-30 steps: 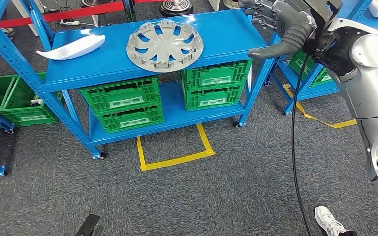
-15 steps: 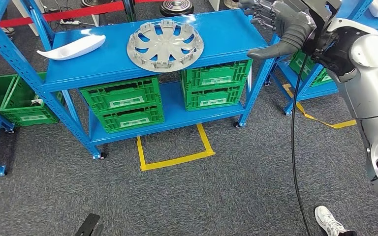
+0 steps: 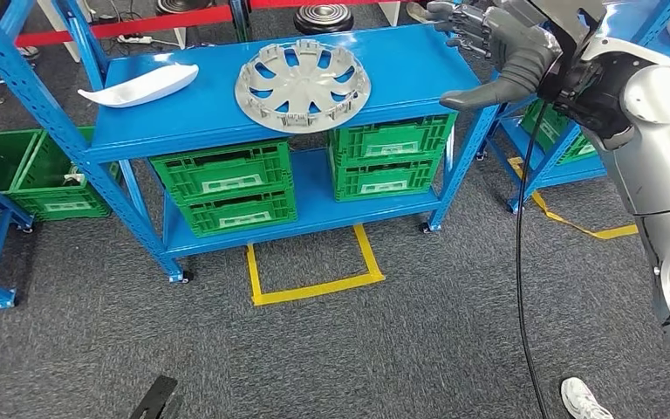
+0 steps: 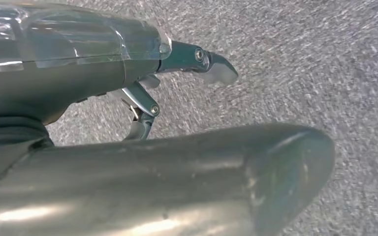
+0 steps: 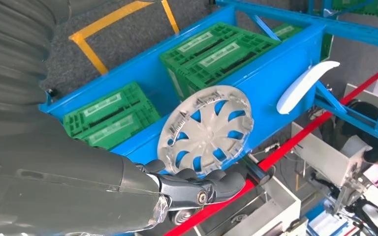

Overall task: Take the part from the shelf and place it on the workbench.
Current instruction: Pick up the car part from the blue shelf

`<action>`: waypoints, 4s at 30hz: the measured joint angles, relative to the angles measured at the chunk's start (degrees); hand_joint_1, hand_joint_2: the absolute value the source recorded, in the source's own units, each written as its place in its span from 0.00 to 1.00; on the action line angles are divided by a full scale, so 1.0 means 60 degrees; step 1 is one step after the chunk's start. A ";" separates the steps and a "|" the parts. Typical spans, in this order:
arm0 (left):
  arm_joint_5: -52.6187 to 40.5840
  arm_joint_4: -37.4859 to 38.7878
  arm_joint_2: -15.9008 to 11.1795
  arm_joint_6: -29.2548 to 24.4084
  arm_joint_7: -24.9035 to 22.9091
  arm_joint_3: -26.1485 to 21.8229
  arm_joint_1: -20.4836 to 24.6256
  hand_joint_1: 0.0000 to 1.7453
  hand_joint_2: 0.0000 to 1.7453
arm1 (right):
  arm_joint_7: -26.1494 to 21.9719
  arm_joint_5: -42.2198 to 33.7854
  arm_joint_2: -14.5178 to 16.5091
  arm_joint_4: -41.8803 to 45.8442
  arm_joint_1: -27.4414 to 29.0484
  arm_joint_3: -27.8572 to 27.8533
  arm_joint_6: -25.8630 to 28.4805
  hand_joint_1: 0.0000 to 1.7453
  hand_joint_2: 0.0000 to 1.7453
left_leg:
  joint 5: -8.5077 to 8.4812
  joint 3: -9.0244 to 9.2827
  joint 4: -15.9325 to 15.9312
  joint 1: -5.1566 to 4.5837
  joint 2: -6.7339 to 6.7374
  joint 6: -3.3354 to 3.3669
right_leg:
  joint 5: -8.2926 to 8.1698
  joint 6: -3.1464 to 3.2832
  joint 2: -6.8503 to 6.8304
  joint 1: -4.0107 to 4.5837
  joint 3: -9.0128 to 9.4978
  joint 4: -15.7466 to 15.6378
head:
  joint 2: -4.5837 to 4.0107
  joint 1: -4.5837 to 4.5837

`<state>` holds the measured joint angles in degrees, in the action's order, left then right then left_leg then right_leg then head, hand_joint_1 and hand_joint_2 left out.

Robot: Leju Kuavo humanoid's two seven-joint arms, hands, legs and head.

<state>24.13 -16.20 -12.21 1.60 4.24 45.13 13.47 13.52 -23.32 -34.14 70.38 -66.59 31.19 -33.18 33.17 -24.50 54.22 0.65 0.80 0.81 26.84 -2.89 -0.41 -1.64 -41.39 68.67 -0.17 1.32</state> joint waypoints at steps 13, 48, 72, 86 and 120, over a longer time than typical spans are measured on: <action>-0.0039 0.0000 -0.0018 0.0003 0.0028 0.0000 -0.0060 0.00 0.00 | -0.0076 -0.0016 -0.0097 -0.0089 0.0376 0.0034 -0.0044 0.00 1.00 | 0.1274 -0.1958 0.3169 0.0014 -0.0161 -0.0409 | 0.0119 0.0602 0.0163 0.0173 0.0999 -0.1665 | 0.0000 -0.0263; -0.0113 -0.0038 -0.0015 0.0005 -0.0037 -0.0145 0.0015 0.00 0.00 | 0.0052 -0.0015 -0.0030 -0.0197 -0.0018 0.0199 -0.0024 0.00 1.00 | -0.0387 -0.0076 -0.0372 0.0089 -0.0102 0.0020 | 0.0314 -0.0081 0.0101 0.0030 -0.0285 0.0258 | 0.0000 -0.0025; -0.0166 -0.0156 -0.0093 -0.0007 -0.0039 -0.0241 0.0091 0.00 0.00 | 0.0060 -0.0025 0.0067 -0.0157 0.0011 0.0181 -0.0008 0.00 1.00 | -0.0816 -0.1746 0.0851 -0.0239 -0.0288 0.0205 | 0.0190 0.0326 0.0246 0.0264 0.1088 -0.1650 | 0.0000 -0.0361; -0.0206 -0.0153 -0.0081 -0.0160 -0.0007 -0.0249 -0.0005 0.00 0.00 | 0.0133 -0.0067 0.0037 -0.0153 -0.0102 0.0176 -0.0033 0.00 1.00 | -0.0726 -0.1562 0.0651 -0.0242 -0.0184 0.0038 | 0.0098 0.0580 0.0221 0.0292 0.1328 -0.1951 | 0.0000 -0.0025; -0.0222 -0.0157 -0.0018 -0.0122 -0.0111 -0.0303 -0.0048 0.00 0.00 | 0.0506 -0.0463 0.0148 0.0019 -0.0119 0.0259 -0.0182 0.00 1.00 | -0.0716 -0.1552 0.0649 -0.0217 -0.0192 0.0055 | 0.0107 0.0445 0.0240 0.0306 0.1330 -0.1959 | 0.0000 -0.0057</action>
<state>22.80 -17.14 -12.32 0.86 3.57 43.31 13.19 16.56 -26.10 -33.25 70.49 -67.30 32.75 -34.27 28.87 -33.81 58.12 -0.65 -0.36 1.14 27.49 -0.22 1.02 0.19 -33.41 56.91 -0.17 0.97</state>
